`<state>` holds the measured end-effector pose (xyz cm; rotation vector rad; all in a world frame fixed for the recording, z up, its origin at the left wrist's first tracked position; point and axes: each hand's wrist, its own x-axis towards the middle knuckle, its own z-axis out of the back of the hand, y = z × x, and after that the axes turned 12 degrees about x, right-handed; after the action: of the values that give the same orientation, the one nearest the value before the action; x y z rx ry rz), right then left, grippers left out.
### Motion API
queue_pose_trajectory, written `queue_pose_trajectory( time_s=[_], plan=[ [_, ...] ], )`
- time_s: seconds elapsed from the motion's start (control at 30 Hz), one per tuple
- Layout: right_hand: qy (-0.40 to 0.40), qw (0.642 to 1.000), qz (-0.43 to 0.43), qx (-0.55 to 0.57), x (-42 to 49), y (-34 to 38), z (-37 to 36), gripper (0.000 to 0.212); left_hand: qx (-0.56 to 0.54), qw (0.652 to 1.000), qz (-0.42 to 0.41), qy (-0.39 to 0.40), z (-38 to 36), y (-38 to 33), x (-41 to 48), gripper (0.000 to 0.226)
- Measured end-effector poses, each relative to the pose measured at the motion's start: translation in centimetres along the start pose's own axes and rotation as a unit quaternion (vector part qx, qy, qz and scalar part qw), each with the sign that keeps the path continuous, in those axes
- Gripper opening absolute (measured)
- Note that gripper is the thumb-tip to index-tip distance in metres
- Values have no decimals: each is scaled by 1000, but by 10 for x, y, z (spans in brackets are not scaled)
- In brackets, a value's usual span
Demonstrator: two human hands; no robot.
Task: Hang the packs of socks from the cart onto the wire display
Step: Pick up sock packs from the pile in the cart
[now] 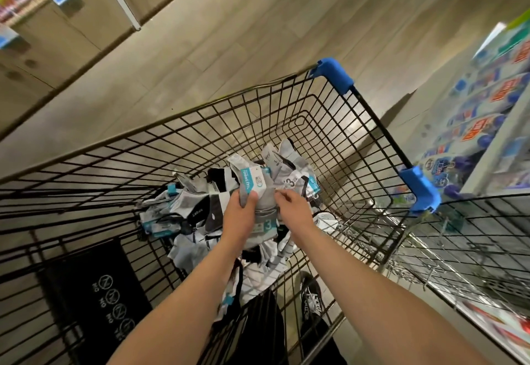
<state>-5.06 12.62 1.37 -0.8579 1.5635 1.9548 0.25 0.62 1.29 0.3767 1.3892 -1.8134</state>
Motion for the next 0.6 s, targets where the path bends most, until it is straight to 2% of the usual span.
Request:
queue_pose_trajectory(
  time_s=[0.17,0.27,0.4,0.53,0.6],
  plan=[
    [-59,998,-12,-21,56,1,12,28,18,1000,2,-2,-14,-10,39,27],
    [-65,997,-23,-40,92,3,10,49,3,1000,5,10,-25,-9,62,19],
    [-51,986,-22,-159,127,-1,9,70,15,1000,15,0,-36,6,85,9],
    [-41,965,-19,-260,138,-20,1,62,42,999,13,-17,-39,16,93,15],
    [-17,961,-28,-274,134,-27,-5,58,56,998,23,-20,-38,18,90,18]
  ],
)
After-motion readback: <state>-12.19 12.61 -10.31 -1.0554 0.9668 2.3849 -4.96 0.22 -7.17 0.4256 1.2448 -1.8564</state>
